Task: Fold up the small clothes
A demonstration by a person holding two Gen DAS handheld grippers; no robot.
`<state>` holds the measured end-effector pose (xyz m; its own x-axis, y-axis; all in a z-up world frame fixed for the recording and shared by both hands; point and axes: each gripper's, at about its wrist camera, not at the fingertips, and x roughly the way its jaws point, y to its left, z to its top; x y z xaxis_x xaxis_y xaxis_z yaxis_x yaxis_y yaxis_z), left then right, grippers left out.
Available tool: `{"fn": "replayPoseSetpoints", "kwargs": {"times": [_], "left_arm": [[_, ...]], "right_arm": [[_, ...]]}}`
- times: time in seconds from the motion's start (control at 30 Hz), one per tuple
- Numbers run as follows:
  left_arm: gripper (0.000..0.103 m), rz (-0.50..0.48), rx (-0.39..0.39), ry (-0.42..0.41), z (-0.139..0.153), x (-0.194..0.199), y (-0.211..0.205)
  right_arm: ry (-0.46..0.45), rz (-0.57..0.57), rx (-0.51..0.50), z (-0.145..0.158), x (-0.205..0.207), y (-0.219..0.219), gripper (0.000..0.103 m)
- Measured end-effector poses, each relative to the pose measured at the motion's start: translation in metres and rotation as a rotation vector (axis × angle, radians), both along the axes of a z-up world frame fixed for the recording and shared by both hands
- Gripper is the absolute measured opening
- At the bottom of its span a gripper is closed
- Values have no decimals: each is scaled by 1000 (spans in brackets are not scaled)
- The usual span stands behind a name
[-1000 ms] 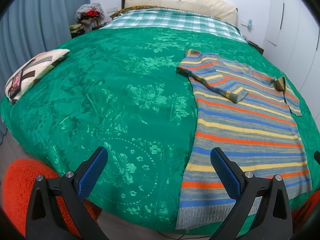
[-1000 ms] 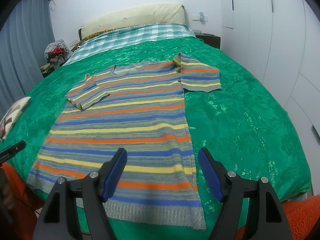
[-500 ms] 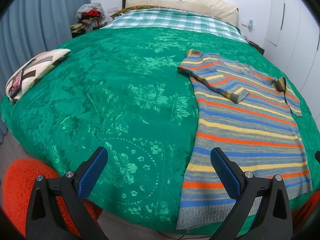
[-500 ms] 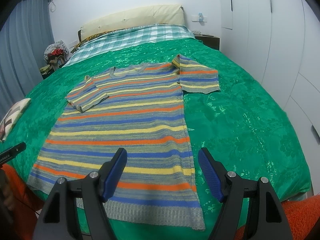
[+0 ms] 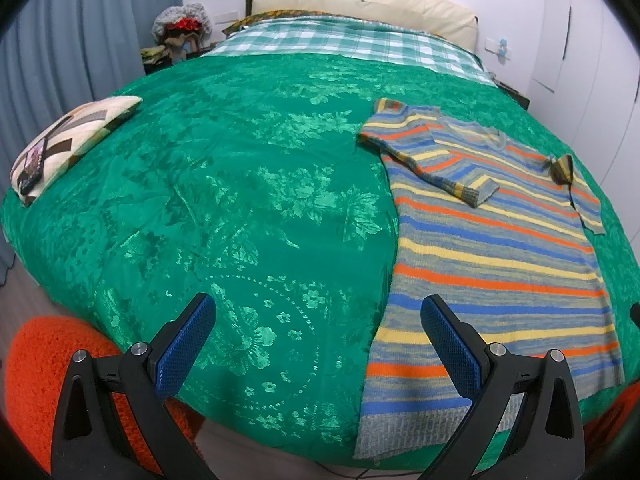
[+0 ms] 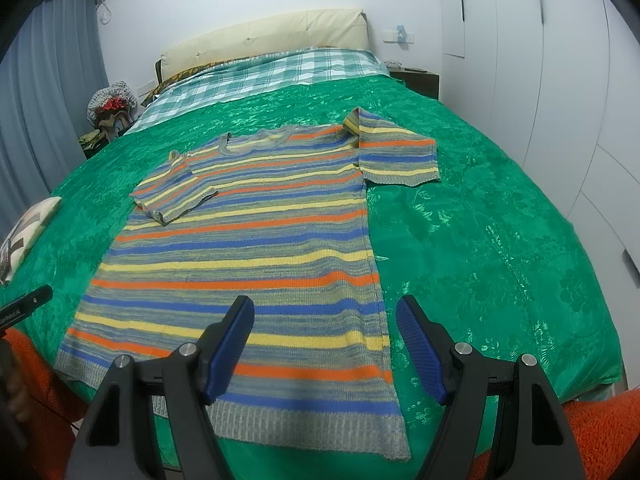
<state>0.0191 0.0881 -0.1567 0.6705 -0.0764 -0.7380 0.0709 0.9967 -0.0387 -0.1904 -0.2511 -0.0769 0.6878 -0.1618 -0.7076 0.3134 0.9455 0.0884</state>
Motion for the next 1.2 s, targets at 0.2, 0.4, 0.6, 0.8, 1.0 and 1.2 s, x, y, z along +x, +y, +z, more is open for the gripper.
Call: {"fn": "replayPoseSetpoints", "kwargs": {"times": [0.2, 0.4, 0.6, 0.8, 1.0, 1.2], "left_arm": [[102, 41, -27, -24, 7, 2, 14], [102, 60, -50, 32, -4, 8, 16], [102, 41, 21, 31, -6, 1, 7], [102, 75, 50, 106, -21, 5, 15], [102, 99, 43, 136, -27, 11, 17], [102, 52, 86, 159, -34, 10, 1]], "right_arm": [[-3, -65, 135, 24, 5, -49, 73], [107, -32, -86, 52, 65, -109, 73], [320, 278, -355, -3, 173, -85, 71], [416, 366, -614, -71, 230, -95, 43], [166, 35, -50, 8, 224, -223, 7], [41, -334, 488, 15, 163, -367, 7]]}}
